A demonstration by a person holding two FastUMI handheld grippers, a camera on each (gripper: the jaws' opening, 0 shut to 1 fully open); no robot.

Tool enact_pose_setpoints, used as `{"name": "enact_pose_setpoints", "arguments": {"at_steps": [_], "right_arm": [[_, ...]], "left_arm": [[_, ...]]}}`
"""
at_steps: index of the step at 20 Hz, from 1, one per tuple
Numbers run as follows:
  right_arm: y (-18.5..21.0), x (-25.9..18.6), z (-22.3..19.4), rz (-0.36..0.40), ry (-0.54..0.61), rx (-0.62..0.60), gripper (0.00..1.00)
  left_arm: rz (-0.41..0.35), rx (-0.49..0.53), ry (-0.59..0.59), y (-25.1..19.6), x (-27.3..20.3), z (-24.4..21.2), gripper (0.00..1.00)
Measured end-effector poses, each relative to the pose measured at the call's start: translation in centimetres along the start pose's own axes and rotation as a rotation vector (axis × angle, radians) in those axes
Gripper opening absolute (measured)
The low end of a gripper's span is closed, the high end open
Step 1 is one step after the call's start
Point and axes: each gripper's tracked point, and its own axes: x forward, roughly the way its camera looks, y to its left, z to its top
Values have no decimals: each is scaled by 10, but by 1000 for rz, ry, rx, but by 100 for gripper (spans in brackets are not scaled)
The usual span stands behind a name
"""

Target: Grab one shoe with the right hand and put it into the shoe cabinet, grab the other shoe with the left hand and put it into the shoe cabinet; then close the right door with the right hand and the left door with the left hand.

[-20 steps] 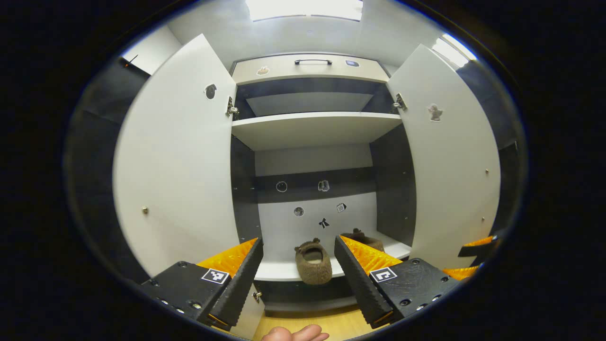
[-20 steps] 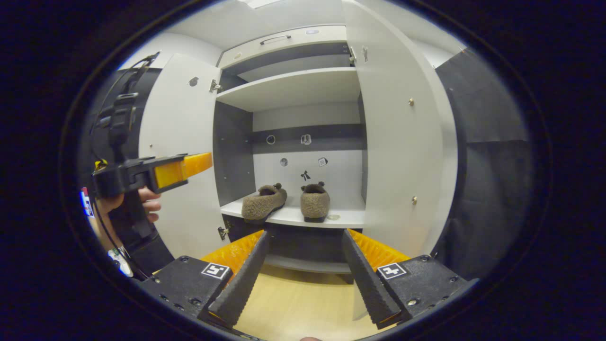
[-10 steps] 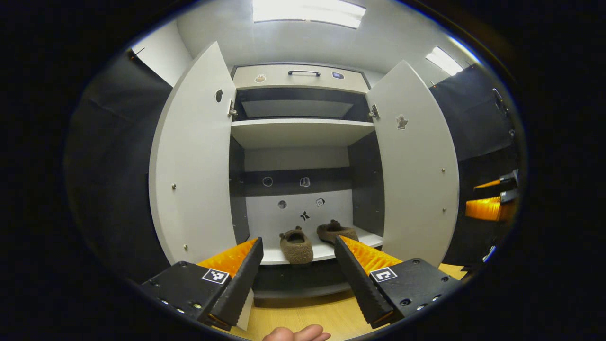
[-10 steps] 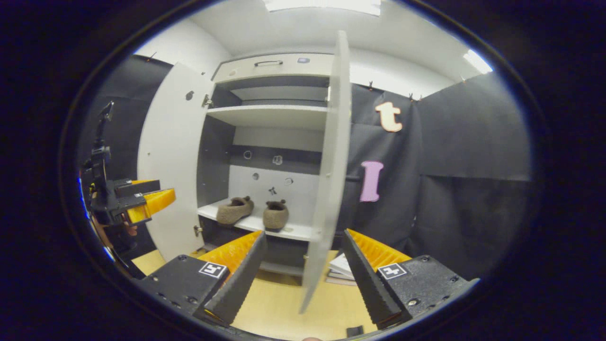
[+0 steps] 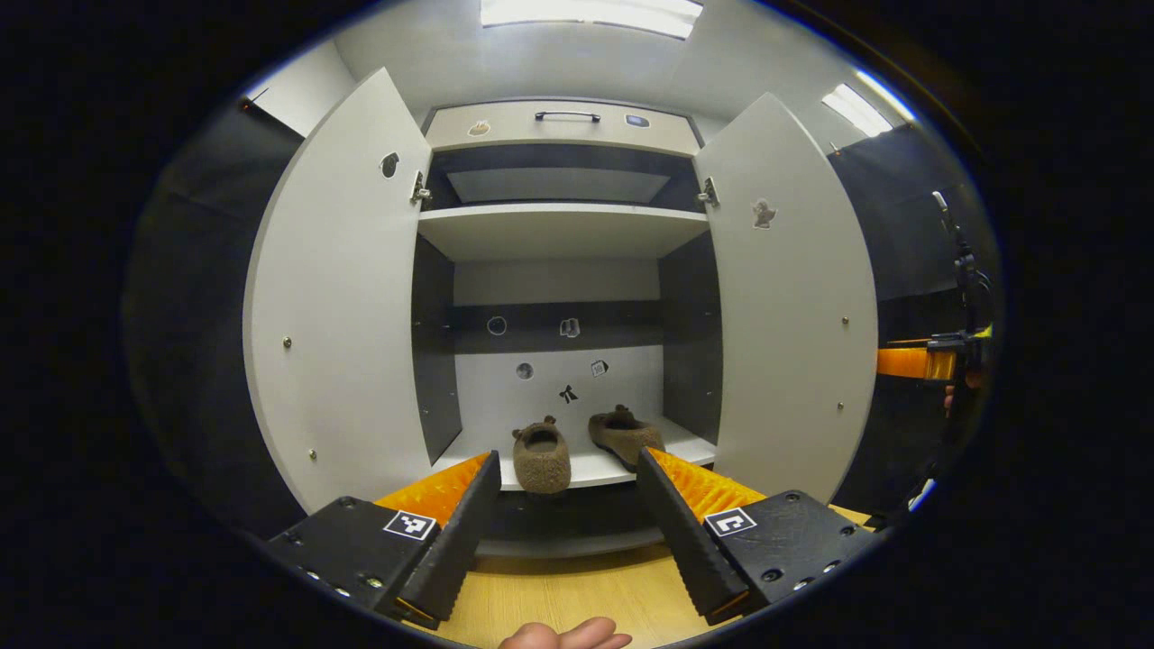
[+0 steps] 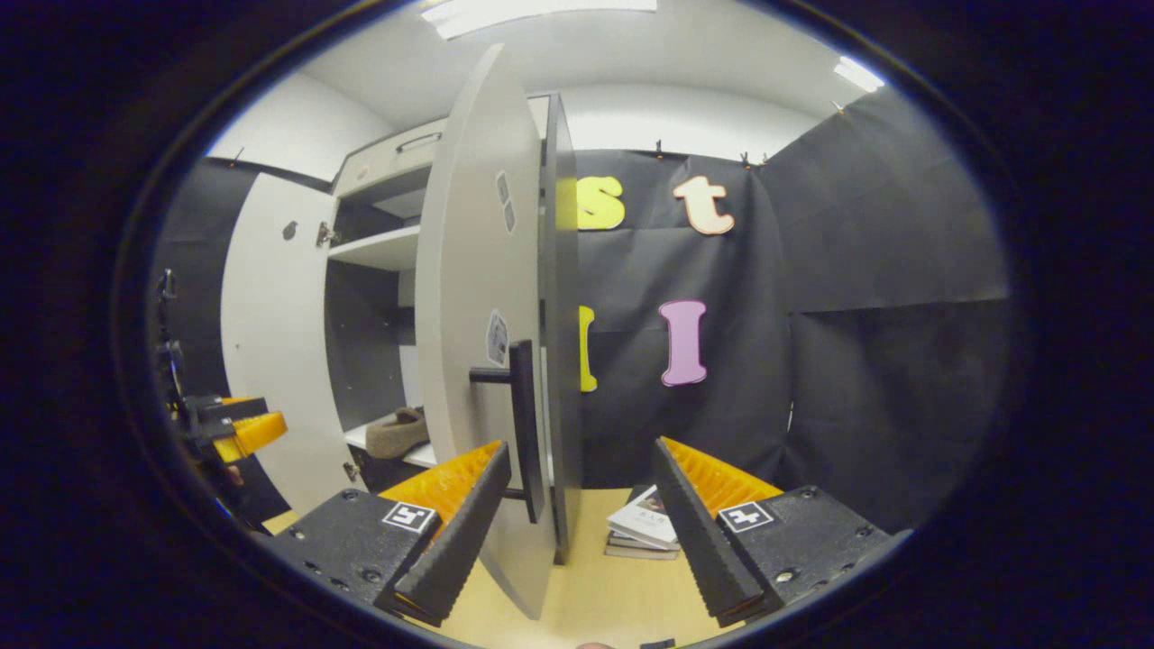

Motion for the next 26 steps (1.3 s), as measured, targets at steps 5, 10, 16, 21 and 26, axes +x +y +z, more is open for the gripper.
{"name": "enact_pose_setpoints", "arguments": {"at_steps": [5, 10, 16, 21, 26], "right_arm": [[29, 11, 1, 100, -49, -15, 96], [58, 13, -4, 122, -20, 42, 95], [129, 31, 5, 163, -50, -4, 95], [199, 62, 8, 313, -65, 20, 95], [236, 88, 1, 384, -40, 56, 96]], "left_arm": [[123, -29, 67, 18, -6, -13, 93], [164, -8, -18, 60, -23, 8, 92], [196, -95, -71, 121, -44, 23, 92], [251, -76, -105, 155, -66, 34, 93], [346, -31, -58, 210, -89, 20, 93]]}}
